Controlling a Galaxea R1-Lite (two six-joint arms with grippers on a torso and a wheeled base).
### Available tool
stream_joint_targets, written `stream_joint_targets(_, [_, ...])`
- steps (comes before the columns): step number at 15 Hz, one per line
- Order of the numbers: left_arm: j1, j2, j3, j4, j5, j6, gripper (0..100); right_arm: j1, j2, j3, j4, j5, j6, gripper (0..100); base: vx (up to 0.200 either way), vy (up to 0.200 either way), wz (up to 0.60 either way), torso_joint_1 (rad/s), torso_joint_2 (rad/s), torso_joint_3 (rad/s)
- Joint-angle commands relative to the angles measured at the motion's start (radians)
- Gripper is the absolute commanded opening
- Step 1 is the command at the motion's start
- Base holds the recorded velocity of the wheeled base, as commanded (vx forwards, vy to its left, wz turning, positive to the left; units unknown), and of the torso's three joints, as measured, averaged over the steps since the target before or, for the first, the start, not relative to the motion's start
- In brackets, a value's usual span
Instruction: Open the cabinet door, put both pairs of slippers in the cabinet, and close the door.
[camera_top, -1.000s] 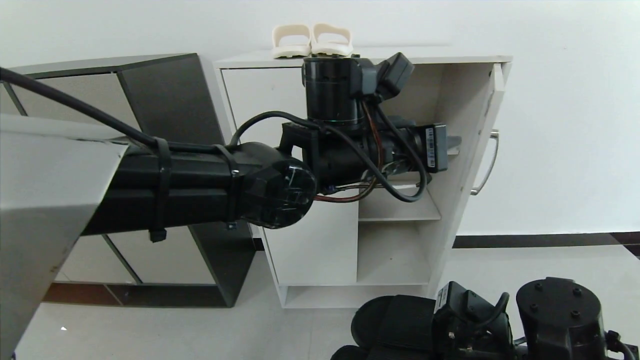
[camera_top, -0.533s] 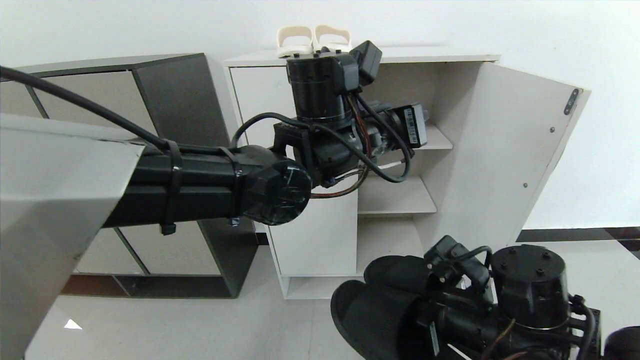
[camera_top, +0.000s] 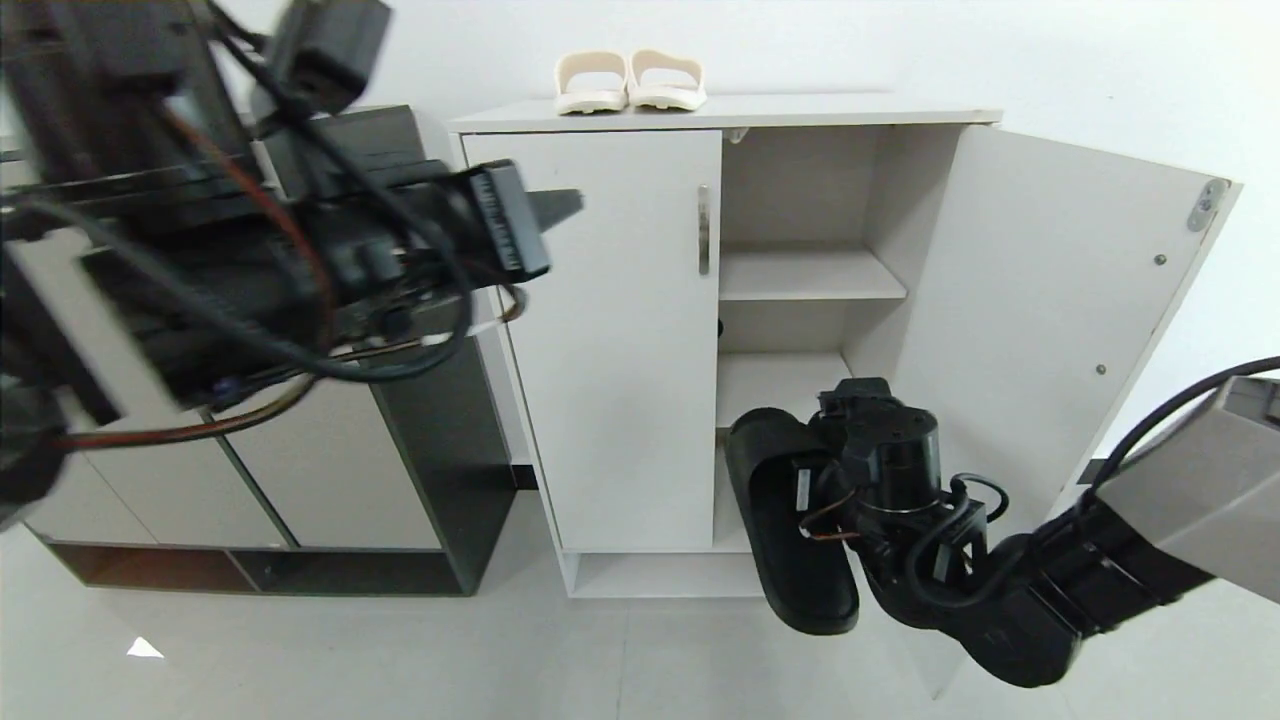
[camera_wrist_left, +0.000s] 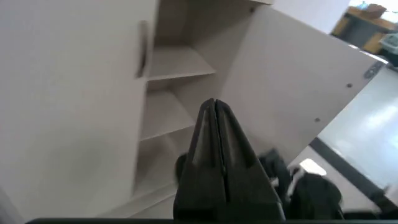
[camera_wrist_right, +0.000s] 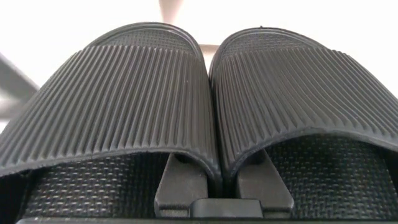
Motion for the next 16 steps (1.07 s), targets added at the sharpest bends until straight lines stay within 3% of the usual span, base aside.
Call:
stream_joint_targets(1, [0.131,-0.402,0.289,0.069,0.118,0.047,0,-0.051,0.082,-0.054,0.0,-0.017,-0.008,0,0.0,0.0,0.0,0.0,0.0,0.0])
stream_joint_targets(3, [0.254,-0.54,0.395,0.128,0.145,0.162,0,-0.097,0.075,-0.049,0.002,-0.017,-0.031,0,0.0,0.0,0.0,0.0,0.0,0.0])
stream_joint_targets(4, [0.295,-0.611,0.458,0.152,0.185,0.19,0,-0.113,0.076,-0.061,0.002,-0.017,-0.037,0,0.0,0.0,0.0,0.0,0.0,0.0])
stream_joint_targets(5, [0.305,-0.645,0.502,0.164,0.224,0.195,0,-0.119,0.076,-0.066,0.003,-0.017,-0.037,0,0.0,0.0,0.0,0.0,0.0,0.0])
stream_joint_targets(6, [0.312,-0.741,0.614,0.17,0.365,0.198,0,-0.123,0.076,-0.07,0.002,-0.016,-0.05,0,0.0,0.0,0.0,0.0,0.0,0.0])
stream_joint_targets(7, [0.332,-0.827,0.699,0.17,0.458,0.195,0,-0.127,0.075,-0.067,0.002,-0.017,-0.055,0,0.0,0.0,0.0,0.0,0.0,0.0])
stream_joint_targets(8, [0.415,-0.951,0.765,0.183,0.503,0.193,0,-0.127,0.075,-0.066,0.0,-0.017,-0.055,0,0.0,0.0,0.0,0.0,0.0,0.0])
stream_joint_targets(9, [0.533,-1.063,0.831,0.239,0.5,0.198,0,-0.125,0.075,-0.061,0.0,-0.017,-0.055,0,0.0,0.0,0.0,0.0,0.0,0.0])
stream_joint_targets(10, [0.582,-1.119,0.861,0.276,0.49,0.202,0,-0.123,0.076,-0.06,-0.001,-0.017,-0.055,0,0.0,0.0,0.0,0.0,0.0,0.0])
stream_joint_targets(11, [0.673,-1.295,0.94,0.404,0.375,0.233,0,-0.12,0.078,-0.055,-0.001,-0.016,-0.055,0,0.0,0.0,0.0,0.0,0.0,0.0])
stream_joint_targets(12, [0.674,-1.381,0.976,0.436,0.26,0.241,0,-0.116,0.079,-0.052,-0.001,-0.014,-0.052,0,0.0,0.0,0.0,0.0,0.0,0.0])
stream_joint_targets(14, [0.674,-1.369,1.085,0.321,0.093,0.228,0,-0.107,0.079,-0.038,-0.004,-0.014,-0.05,0,0.0,0.0,0.0,0.0,0.0,0.0])
stream_joint_targets(15, [0.674,-1.369,1.085,0.394,-0.003,0.231,0,-0.105,0.079,-0.038,-0.004,-0.014,-0.049,0,0.0,0.0,0.0,0.0,0.0,0.0])
stream_joint_targets(16, [0.674,-1.367,1.085,0.465,-0.031,0.236,0,-0.1,0.078,-0.037,-0.004,-0.014,-0.049,0,0.0,0.0,0.0,0.0,0.0,0.0])
